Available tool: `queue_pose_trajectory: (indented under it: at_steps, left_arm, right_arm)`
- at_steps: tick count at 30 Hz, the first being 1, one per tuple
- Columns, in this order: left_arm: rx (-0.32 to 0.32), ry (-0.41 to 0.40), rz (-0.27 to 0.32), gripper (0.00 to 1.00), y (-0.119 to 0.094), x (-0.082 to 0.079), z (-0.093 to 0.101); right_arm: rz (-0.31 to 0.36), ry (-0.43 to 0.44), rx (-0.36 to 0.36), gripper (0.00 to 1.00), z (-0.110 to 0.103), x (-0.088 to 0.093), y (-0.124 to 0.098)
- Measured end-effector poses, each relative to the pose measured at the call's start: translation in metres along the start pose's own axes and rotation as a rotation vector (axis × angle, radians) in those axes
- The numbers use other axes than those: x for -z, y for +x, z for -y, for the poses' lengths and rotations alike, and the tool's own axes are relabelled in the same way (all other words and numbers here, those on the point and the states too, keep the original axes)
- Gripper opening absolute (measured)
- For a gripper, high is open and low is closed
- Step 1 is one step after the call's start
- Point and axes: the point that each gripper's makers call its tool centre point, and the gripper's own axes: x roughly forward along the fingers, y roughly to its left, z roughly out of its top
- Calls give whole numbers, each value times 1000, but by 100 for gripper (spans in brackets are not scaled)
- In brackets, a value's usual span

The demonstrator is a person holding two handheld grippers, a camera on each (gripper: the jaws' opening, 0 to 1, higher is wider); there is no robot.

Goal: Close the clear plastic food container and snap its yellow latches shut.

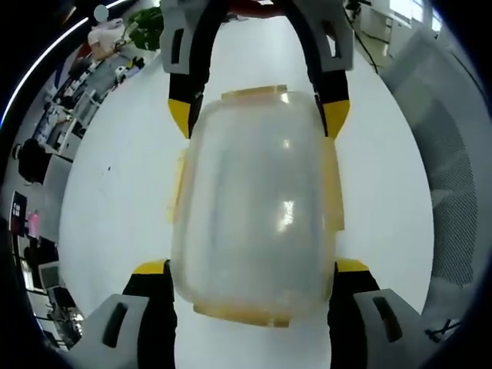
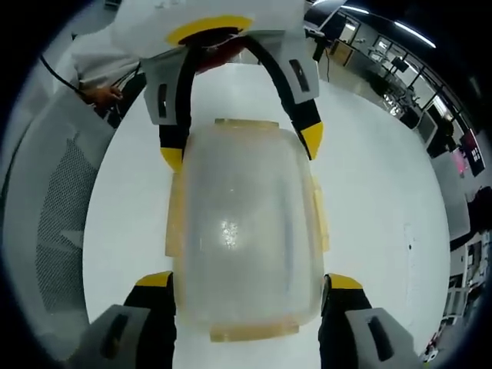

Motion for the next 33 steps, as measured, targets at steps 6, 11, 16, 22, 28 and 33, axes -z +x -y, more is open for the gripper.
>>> queue_pose_trajectory:
  at_steps: [6, 11, 16, 22, 28, 33]
  left_arm:
    - [-1, -2, 1, 79, 4, -4, -11]
    - [-2, -11, 10, 80, 7, -7, -20]
    - [-2, -12, 12, 80, 10, -7, -28]
    - [-1, -12, 4, 80, 11, -8, -31]
    - [-6, -14, 7, 79, 10, -8, -30]
    - [-7, -16, 1, 80, 10, -8, -29]
  right_arm:
    - [-2, -2, -3, 76, 13, 4, 0]
    - [-8, -9, -7, 76, 22, 7, 1]
    - [-4, -9, -9, 76, 30, 8, 1]
    - [-11, -12, -10, 76, 34, 9, 1]
    - [-11, -11, -6, 76, 33, 9, 1]
    - [-14, -15, -3, 76, 32, 9, 1]
